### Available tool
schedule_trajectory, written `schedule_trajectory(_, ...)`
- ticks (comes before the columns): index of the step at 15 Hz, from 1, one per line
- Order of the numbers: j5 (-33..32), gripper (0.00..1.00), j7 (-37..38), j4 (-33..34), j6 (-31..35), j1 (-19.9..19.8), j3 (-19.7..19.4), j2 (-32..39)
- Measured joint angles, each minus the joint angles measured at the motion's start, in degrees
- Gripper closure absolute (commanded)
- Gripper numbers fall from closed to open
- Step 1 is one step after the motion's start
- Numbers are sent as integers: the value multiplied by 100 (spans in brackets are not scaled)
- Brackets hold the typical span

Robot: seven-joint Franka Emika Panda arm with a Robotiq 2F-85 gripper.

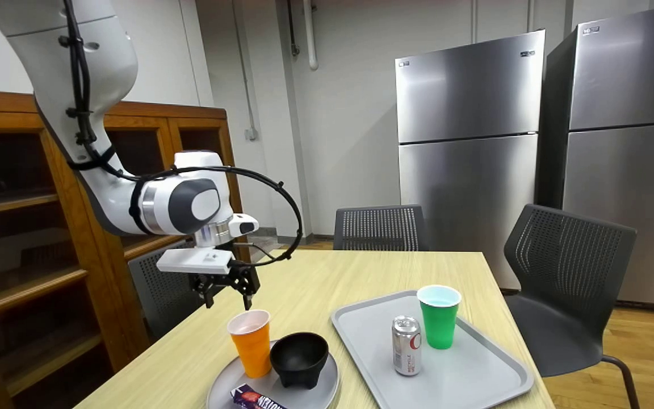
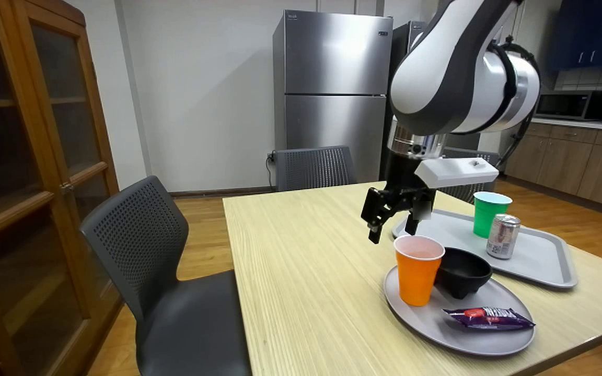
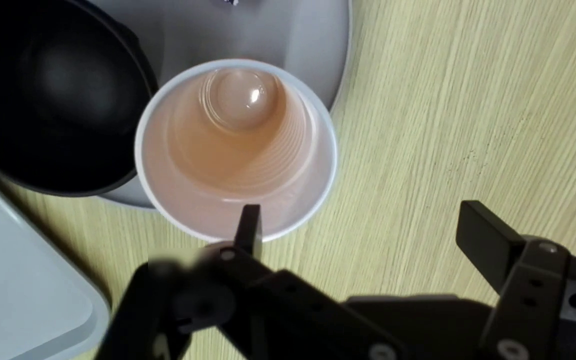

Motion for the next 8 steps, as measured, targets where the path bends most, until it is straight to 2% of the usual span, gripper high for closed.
schedule_trajectory(8,-4,0,367,65,22,-23,5,420)
